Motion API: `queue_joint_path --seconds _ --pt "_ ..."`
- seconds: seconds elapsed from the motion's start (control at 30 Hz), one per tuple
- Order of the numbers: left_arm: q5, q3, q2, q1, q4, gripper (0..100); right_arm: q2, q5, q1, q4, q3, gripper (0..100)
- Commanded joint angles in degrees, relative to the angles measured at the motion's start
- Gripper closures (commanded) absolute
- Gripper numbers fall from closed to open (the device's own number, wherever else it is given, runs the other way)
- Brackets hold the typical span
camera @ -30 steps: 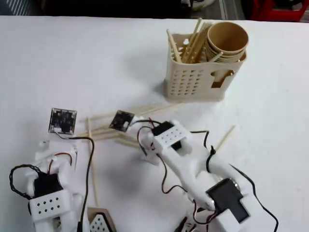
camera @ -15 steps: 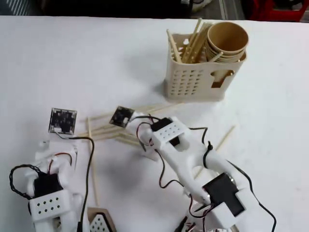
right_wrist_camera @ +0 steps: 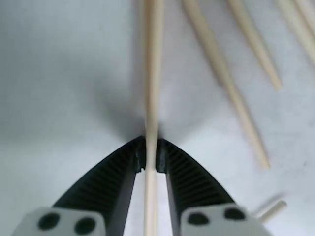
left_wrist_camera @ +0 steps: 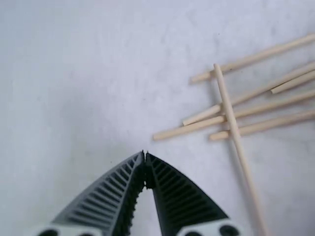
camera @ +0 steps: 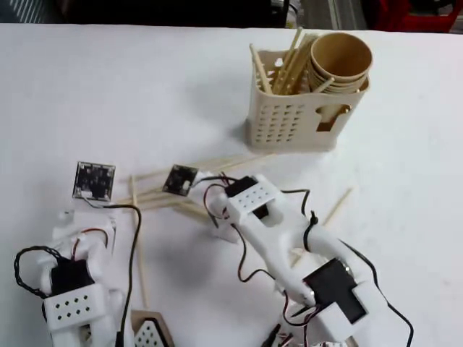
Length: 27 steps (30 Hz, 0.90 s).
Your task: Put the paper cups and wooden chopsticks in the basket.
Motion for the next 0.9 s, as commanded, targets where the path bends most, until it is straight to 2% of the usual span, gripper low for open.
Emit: queue_joint_path --seconds 0.0,0.4,0.6,0.87 --pt "-0.7 -0.4 -0.7 -0.1 -1.2 98 -6.1 0.4 -0.9 3.4 -0.8 98.1" --pt "-0.7 -0.4 -0.7 -0.1 -1.2 98 -29.2 0.2 -0.8 12.5 -0.5 98.1" --pt "-0.7 -0.4 -0.7 -0.1 -1.2 98 -38.6 -4.0 -0.7 12.5 -2.3 98.1" --pt "-0.7 -0.4 -0.7 -0.1 -1.2 98 -46.9 -10.1 0.9 9.6 -13.5 98.1"
